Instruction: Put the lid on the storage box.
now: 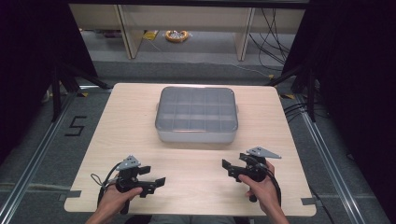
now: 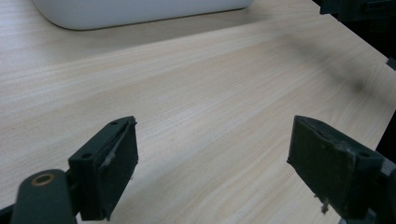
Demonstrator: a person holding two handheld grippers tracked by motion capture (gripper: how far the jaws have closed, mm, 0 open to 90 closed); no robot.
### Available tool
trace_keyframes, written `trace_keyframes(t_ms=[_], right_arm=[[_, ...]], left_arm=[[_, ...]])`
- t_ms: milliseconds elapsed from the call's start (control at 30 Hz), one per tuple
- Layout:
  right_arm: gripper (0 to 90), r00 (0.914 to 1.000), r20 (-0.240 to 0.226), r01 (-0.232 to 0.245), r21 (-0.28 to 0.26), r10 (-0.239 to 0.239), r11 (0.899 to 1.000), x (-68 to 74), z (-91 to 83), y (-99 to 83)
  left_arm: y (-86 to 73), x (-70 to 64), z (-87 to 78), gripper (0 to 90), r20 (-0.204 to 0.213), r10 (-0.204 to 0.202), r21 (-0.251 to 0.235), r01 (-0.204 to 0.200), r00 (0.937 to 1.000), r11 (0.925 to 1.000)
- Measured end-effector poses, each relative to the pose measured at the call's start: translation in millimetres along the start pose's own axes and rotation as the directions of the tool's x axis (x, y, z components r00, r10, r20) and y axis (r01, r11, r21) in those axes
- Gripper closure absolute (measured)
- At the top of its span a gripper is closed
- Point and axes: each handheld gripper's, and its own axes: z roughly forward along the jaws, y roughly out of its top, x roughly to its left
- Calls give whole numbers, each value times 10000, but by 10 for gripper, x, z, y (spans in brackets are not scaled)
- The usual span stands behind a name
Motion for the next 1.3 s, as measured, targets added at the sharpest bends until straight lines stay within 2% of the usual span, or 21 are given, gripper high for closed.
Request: trace_keyframes(t_ms=[67, 100, 200, 267, 300, 333, 400, 433, 467, 567, 600, 700, 733, 1000, 1067, 1133, 1167, 1200, 1233, 1267, 1300], right_arm=[[174, 9998, -155, -153, 17, 153, 9999, 22, -8, -38], [173, 9999, -23, 122, 14, -122, 9999, 18, -11, -60], [173, 9999, -128, 119, 234, -116, 9997, 47, -30, -112], [173, 9998, -92, -188, 339, 191, 9992, 103, -51, -150], [173, 9993, -140, 358, 294, -354, 9989, 81, -53, -161], [173, 9986, -65, 521, 295, -519, 9982, 89, -55, -176], [173, 9988, -251, 439, 397, -430, 9982, 126, -79, -209], [173, 9991, -412, -121, 503, 142, 9987, 177, -94, -238], [174, 9978, -276, 610, 491, -597, 9969, 139, -81, -260], [174, 9974, -494, 564, 876, -522, 9946, 180, -116, -322], [175, 9963, -408, 786, 753, -756, 9941, 181, -119, -343], [174, 9961, -610, 688, 915, -634, 9934, 220, -167, -386], [174, 9957, -656, 708, 785, -657, 9944, 221, -172, -410], [174, 9963, -637, 638, 1124, -569, 9916, 222, -270, -544], [175, 9982, -550, 296, 1043, -240, 9941, 253, -287, -577], [174, 9958, -651, 698, 973, -637, 9928, 227, -310, -581], [174, 9968, -696, 470, 1066, -397, 9932, 239, -324, -595], [174, 9960, -710, 611, 989, -542, 9932, 228, -330, -601], [174, 9971, -753, 164, 1166, -76, 9930, 259, -345, -621], [174, 9965, -707, 513, 1066, -439, 9930, 229, -341, -625], [174, 9971, -680, 426, 1128, -351, 9927, 244, -353, -631]], left_arm=[[-34, -22, 0, 154, 15, -26, 108, 25, 10000, 9999], [-47, -30, 2, 154, 37, -15, 99, 14, 10000, 9999], [-73, -55, -10, 153, 83, 22, 132, -23, 10000, 9999], [-97, -69, -21, 153, 84, -29, 159, 28, 10000, 9999], [-105, -77, -24, 153, 105, -65, 154, 64, 9999, 9999], [-116, -85, -34, 154, 60, -58, 211, 56, 10000, 9998], [-136, -101, -44, 153, 127, -97, 233, 94, 9999, 9997], [-149, -111, -52, 154, 110, -65, 223, 62, 9999, 9997], [-157, -115, -57, 153, 188, -40, 292, 34, 9998, 9996], [-183, -133, -66, 153, 198, -59, 315, 53, 9998, 9995], [-191, -136, -75, 154, 188, -13, 381, 6, 9998, 9993], [-217, -162, -78, 153, 261, -115, 411, 104, 9996, 9991], [-227, -170, -84, 154, 259, -22, 498, 9, 9997, 9988], [-284, -257, -83, 154, 315, 98, 597, -116, 9995, 9981], [-286, -252, -99, 154, 262, 281, 739, -300, 9993, 9968], [-292, -261, -95, 153, 329, 156, 634, -176, 9993, 9978], [-292, -259, -96, 154, 320, 146, 650, -167, 9994, 9977], [-292, -251, -103, 154, 279, 186, 728, -206, 9994, 9971], [-293, -250, -102, 154, 270, 169, 716, -188, 9995, 9973], [-295, -250, -100, 153, 226, 174, 706, -190, 9996, 9973], [-297, -250, -97, 154, 226, 137, 687, -153, 9996, 9975]])
